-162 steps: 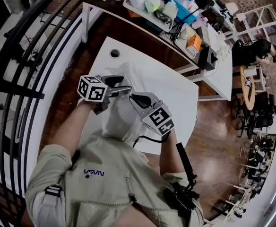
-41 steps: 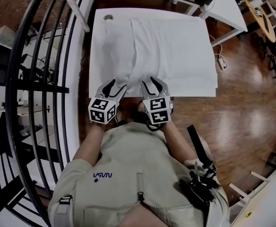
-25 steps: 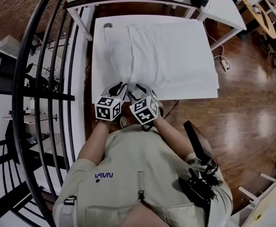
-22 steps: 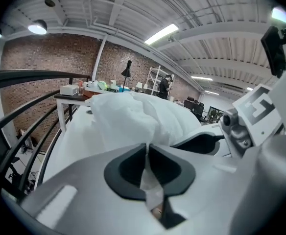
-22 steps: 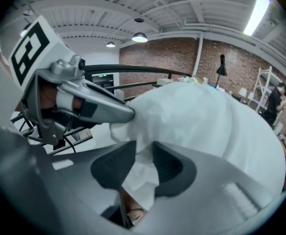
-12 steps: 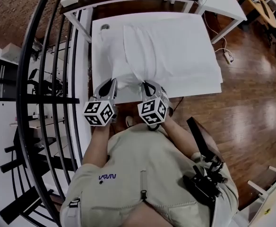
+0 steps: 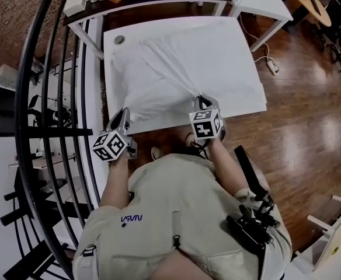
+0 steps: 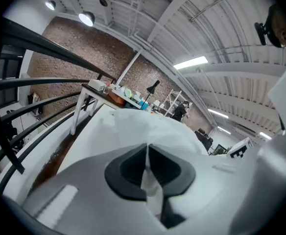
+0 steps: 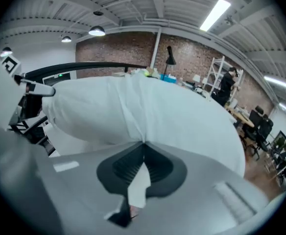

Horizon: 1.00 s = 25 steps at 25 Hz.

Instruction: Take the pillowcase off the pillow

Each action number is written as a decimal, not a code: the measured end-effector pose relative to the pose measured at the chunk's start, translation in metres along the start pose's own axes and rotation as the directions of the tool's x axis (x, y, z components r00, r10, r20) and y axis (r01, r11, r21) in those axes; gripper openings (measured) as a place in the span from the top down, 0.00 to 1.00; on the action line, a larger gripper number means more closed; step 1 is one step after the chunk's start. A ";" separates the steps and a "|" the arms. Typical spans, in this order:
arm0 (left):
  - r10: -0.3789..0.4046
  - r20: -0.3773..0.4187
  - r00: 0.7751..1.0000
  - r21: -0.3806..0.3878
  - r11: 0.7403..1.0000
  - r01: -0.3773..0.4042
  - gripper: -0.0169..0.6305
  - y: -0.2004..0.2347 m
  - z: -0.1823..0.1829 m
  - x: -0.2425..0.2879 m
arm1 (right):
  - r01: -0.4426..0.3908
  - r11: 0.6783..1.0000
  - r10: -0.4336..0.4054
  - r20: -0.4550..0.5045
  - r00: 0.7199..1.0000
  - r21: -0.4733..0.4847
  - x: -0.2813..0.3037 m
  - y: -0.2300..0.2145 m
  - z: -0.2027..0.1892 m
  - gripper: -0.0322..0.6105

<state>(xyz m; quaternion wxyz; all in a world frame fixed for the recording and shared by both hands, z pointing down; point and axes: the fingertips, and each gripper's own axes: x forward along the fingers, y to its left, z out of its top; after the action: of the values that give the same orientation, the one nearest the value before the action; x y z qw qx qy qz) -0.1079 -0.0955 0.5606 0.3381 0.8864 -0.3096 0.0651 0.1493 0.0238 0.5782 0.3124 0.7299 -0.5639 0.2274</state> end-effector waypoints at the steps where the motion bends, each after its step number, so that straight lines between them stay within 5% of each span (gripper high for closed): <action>1: 0.007 -0.014 1.000 -0.009 1.000 -0.007 0.95 0.003 -0.010 0.000 | -0.017 1.000 0.017 -0.020 1.000 0.013 0.004 0.002 -0.006 0.94; 5: 0.010 -0.041 0.999 -0.027 1.000 -0.011 0.95 0.007 -0.031 -0.003 | -0.060 0.997 0.063 -0.058 0.996 0.051 0.010 0.008 -0.018 0.94; 17: -0.083 -0.010 0.997 0.186 0.979 0.083 0.83 -0.048 0.001 -0.019 | -0.190 0.982 0.191 -0.052 0.980 0.018 -0.015 0.029 -0.012 0.82; 25: -0.033 0.041 0.999 0.217 0.976 0.023 0.80 -0.059 0.034 -0.022 | -0.274 0.961 0.277 0.107 0.955 -0.034 -0.051 0.036 0.045 0.82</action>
<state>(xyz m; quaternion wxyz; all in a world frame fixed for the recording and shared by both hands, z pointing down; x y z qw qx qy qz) -0.0936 -0.0721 0.4942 0.2333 0.9234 -0.2956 0.0737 0.1001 0.0203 0.5189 0.2527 0.6527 -0.6786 0.2226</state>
